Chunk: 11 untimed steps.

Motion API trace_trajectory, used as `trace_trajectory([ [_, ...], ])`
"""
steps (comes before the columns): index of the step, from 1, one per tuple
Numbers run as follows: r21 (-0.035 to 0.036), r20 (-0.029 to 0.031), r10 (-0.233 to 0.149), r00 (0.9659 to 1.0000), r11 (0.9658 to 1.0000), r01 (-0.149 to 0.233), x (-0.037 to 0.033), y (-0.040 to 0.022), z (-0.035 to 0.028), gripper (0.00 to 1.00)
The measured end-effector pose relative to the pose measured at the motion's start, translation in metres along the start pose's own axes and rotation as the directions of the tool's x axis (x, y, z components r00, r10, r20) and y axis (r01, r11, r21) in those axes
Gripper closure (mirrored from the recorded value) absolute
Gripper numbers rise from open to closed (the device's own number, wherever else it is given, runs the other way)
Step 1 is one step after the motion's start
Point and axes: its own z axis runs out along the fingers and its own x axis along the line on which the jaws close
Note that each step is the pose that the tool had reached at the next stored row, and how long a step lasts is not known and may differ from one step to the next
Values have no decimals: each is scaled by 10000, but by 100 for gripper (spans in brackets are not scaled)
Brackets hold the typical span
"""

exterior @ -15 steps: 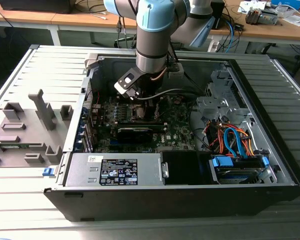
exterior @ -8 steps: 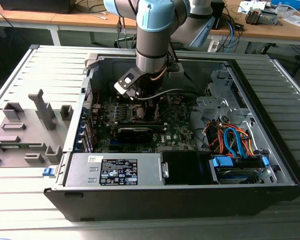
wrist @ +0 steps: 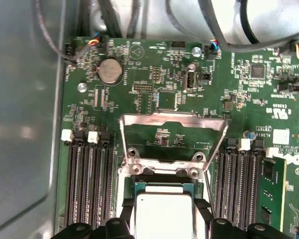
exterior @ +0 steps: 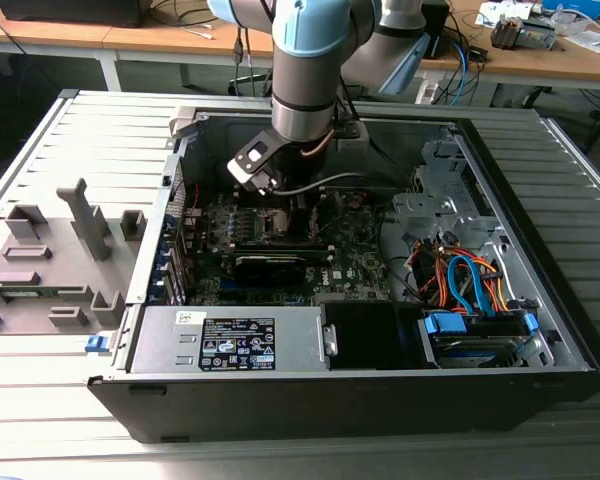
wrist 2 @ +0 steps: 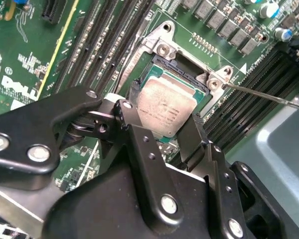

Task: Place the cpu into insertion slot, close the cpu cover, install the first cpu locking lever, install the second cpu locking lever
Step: 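Place the cpu into insertion slot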

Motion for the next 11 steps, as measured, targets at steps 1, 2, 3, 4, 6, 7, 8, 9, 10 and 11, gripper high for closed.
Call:
trace_trajectory([
  [1,0,0,183,9998,9998,-183,-1,-1,5,45],
  [2,0,-1,185,9998,9998,-185,-1,-1,13,45],
  [3,-1,-2,175,9998,9998,-175,-1,0,18,45],
  [4,-1,-3,159,9999,9999,-159,-1,0,23,45],
  [6,-1,-1,132,9999,9999,-132,-1,-3,34,45],
  [7,0,0,124,9999,9999,-124,-1,-7,37,45],
  [8,0,0,113,9999,9999,-113,-1,-12,41,45],
  [9,0,0,105,9999,9999,-105,-1,-12,43,45],
  [10,0,0,104,9999,9999,-104,-1,-12,46,45],
  [11,0,0,103,9999,9999,-103,-1,-12,47,45],
])
